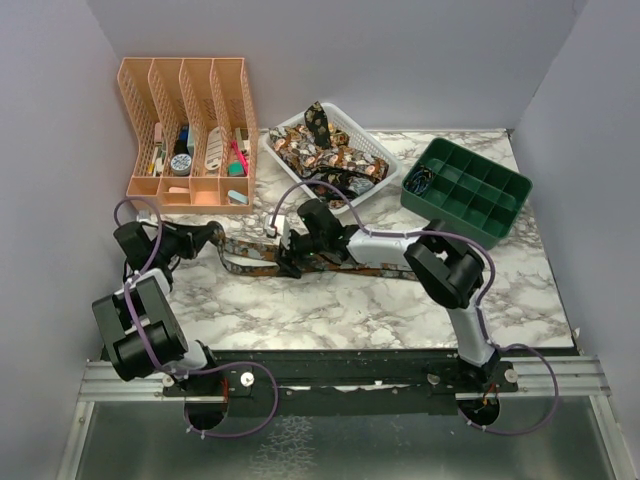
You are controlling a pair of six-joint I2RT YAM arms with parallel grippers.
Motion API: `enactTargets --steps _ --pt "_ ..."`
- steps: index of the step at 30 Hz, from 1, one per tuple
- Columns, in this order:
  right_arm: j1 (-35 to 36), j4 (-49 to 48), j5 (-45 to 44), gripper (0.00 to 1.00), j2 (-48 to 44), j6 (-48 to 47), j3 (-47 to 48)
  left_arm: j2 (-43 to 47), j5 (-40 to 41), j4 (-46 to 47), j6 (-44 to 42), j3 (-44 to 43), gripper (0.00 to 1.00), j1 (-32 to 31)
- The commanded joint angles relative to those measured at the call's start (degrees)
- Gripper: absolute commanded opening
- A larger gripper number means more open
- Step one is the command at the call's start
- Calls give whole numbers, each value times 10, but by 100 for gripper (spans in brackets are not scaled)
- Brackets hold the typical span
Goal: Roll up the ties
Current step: Flatten out the tie at the center of the board.
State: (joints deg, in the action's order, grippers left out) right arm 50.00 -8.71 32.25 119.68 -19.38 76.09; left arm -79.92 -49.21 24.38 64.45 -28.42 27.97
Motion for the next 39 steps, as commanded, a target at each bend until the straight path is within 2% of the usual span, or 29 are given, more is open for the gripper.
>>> enactTargets --steps 1,6,9,12,16,18,23,29,32,39 --pt "7 60 27 62 39 -48 29 -9 -20 18 -13 6 0 12" --pt "8 59 4 56 57 -61 33 -9 -23 17 -14 9 0 19" --pt "13 74 -33 42 63 -74 37 -8 -25 16 -14 14 0 24" --pt "14 49 -32 31 47 -79 9 -8 -24 15 -16 18 0 28" --pt "15 25 -32 27 25 -68 -4 -8 -23 15 -15 20 0 33" --pt "14 11 -20 22 7 -55 -8 -1 -20 14 -9 22 0 40" --pt "14 -30 -16 21 -26 -28 -24 11 -7 13 16 24 0 75" --pt "14 -59 -12 21 -36 -4 -38 -14 -9 13 40 22 0 111" --pt "14 -93 -59 21 -28 27 -39 -28 -8 14 36 26 1 116" --pt "13 -107 -198 21 29 68 1 -39 19 13 34 40 6 131"
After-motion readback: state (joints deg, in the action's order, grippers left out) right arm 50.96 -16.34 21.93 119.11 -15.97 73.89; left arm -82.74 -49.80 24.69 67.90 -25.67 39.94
